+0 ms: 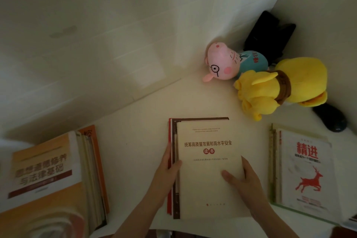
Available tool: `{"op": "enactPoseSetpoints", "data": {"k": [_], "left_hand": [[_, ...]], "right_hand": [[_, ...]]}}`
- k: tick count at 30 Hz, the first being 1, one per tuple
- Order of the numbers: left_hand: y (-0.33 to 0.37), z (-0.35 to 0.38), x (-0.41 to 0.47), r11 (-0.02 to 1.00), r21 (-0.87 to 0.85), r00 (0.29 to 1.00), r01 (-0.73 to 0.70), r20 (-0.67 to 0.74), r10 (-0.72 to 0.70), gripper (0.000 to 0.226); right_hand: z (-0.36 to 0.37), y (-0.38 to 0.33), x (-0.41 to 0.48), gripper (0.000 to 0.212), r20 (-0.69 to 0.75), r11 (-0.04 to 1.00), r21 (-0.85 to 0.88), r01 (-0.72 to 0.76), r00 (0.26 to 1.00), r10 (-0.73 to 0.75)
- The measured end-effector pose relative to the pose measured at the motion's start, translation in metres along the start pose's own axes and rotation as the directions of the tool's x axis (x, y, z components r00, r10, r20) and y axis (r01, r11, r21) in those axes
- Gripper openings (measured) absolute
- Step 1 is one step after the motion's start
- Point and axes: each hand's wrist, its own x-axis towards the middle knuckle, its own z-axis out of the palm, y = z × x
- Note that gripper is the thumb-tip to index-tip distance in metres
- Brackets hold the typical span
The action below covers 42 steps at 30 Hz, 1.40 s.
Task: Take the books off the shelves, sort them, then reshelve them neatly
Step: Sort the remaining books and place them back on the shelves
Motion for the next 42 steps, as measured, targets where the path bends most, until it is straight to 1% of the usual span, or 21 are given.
{"op": "enactPoseSetpoints", "data": {"k": [3, 6, 9, 12, 14, 15, 16, 18, 20, 23, 26, 28, 29, 30, 31, 32, 34, 37, 38, 40, 42], "left_hand": [[-0.002, -0.008, -0.002, 0.999, 0.011, 0.999, 0.042, -0.030, -0.042, 0.069], [-0.009, -0.013, -0.007, 0.994, 0.108, 1.000, 0.017, -0.024, -0.014, 0.054], [-0.015, -0.015, -0.008, 0.980, 0.199, 1.000, 0.000, -0.027, 0.005, 0.060], [-0.021, -0.016, -0.008, 0.976, 0.217, 0.999, -0.020, -0.044, 0.030, 0.062], [-0.023, -0.015, -0.007, 0.974, 0.226, 0.998, -0.028, -0.056, 0.041, 0.061], [-0.021, -0.014, -0.007, 0.976, 0.215, 0.997, -0.022, -0.062, 0.036, 0.060], [-0.020, -0.014, -0.006, 0.983, 0.181, 0.997, -0.017, -0.072, 0.031, 0.057], [-0.011, -0.017, -0.003, 0.997, 0.027, 0.992, 0.069, -0.112, -0.065, 0.054], [-0.005, -0.021, 0.002, 0.985, -0.089, 0.978, 0.149, -0.134, -0.160, 0.063], [0.000, -0.020, 0.007, 0.986, -0.008, 0.977, 0.164, -0.138, -0.163, 0.071], [0.007, -0.004, 0.006, 0.983, 0.099, 0.988, 0.154, -0.026, -0.152, 0.067], [0.000, 0.003, 0.010, 0.974, 0.185, 0.992, 0.129, -0.024, -0.127, 0.092], [-0.007, 0.003, 0.015, 0.975, 0.190, 0.993, 0.117, -0.026, -0.115, 0.104], [-0.020, 0.003, 0.025, 0.974, 0.197, 0.993, 0.114, -0.025, -0.111, 0.112], [-0.034, 0.002, 0.033, 0.972, 0.200, 0.992, 0.124, -0.032, -0.120, 0.116], [-0.033, 0.002, 0.032, 0.967, 0.212, 0.990, 0.142, -0.034, -0.138, 0.117], [-0.014, 0.005, 0.017, 0.960, 0.230, 0.987, 0.160, -0.043, -0.154, 0.107], [0.005, 0.013, 0.004, 0.961, 0.243, 0.991, 0.128, -0.077, -0.113, 0.064], [0.005, 0.014, 0.005, 0.962, 0.245, 0.991, 0.116, -0.086, -0.098, 0.058], [0.006, 0.014, 0.005, 0.963, 0.253, 0.993, 0.095, -0.099, -0.072, 0.058], [0.005, 0.012, 0.006, 0.970, 0.224, 0.991, 0.097, -0.107, -0.075, 0.065]], "right_hand": [[-0.003, -0.005, 0.002, 0.046, -0.034, 1.000, 0.013, 0.013, 0.999, -0.013], [-0.005, -0.007, 0.004, 0.045, -0.032, 1.000, -0.010, 0.015, 0.999, -0.016], [-0.005, -0.009, 0.004, 0.044, -0.037, 1.000, -0.019, 0.012, 0.999, -0.013], [-0.001, -0.011, 0.005, 0.047, -0.039, 1.000, -0.012, 0.015, 0.999, -0.015], [0.004, -0.011, 0.003, 0.056, -0.025, 0.999, -0.033, 0.000, 1.000, -0.001], [0.007, -0.011, 0.002, 0.067, -0.015, 0.999, -0.054, -0.006, 1.000, 0.005], [0.009, -0.009, 0.001, 0.077, 0.003, 0.998, -0.063, -0.004, 1.000, 0.004], [0.010, -0.008, -0.001, 0.086, 0.039, 0.998, -0.060, 0.006, 0.999, -0.004], [0.008, -0.008, 0.001, 0.084, 0.058, 0.999, -0.039, 0.012, 0.998, -0.010], [0.007, -0.009, 0.000, 0.083, 0.058, 0.999, -0.046, 0.003, 0.998, 0.000], [0.011, -0.010, -0.003, 0.082, 0.055, 1.000, -0.022, 0.010, 0.998, -0.008], [0.012, -0.011, -0.004, 0.081, 0.043, 1.000, -0.019, 0.021, 0.999, -0.020], [0.012, -0.012, -0.004, 0.082, 0.038, 0.999, -0.027, 0.024, 0.999, -0.023], [0.011, -0.012, -0.004, 0.083, 0.037, 0.999, -0.028, 0.020, 0.999, -0.019], [0.011, -0.013, -0.005, 0.082, 0.036, 0.999, -0.033, 0.016, 0.999, -0.015], [0.011, -0.013, -0.005, 0.082, 0.037, 0.999, -0.031, 0.009, 0.999, -0.008], [0.010, -0.014, -0.005, 0.082, 0.026, 0.999, -0.036, -0.004, 1.000, 0.005], [0.010, -0.014, -0.006, 0.085, 0.006, 0.998, -0.058, -0.026, 1.000, 0.027], [0.011, -0.015, -0.007, 0.086, 0.003, 0.997, -0.059, -0.041, 0.999, 0.041], [0.011, -0.015, -0.007, 0.087, 0.004, 0.998, -0.049, -0.048, 0.999, 0.048], [0.011, -0.017, -0.008, 0.083, 0.013, 0.999, -0.030, -0.035, 0.999, 0.035]]}}
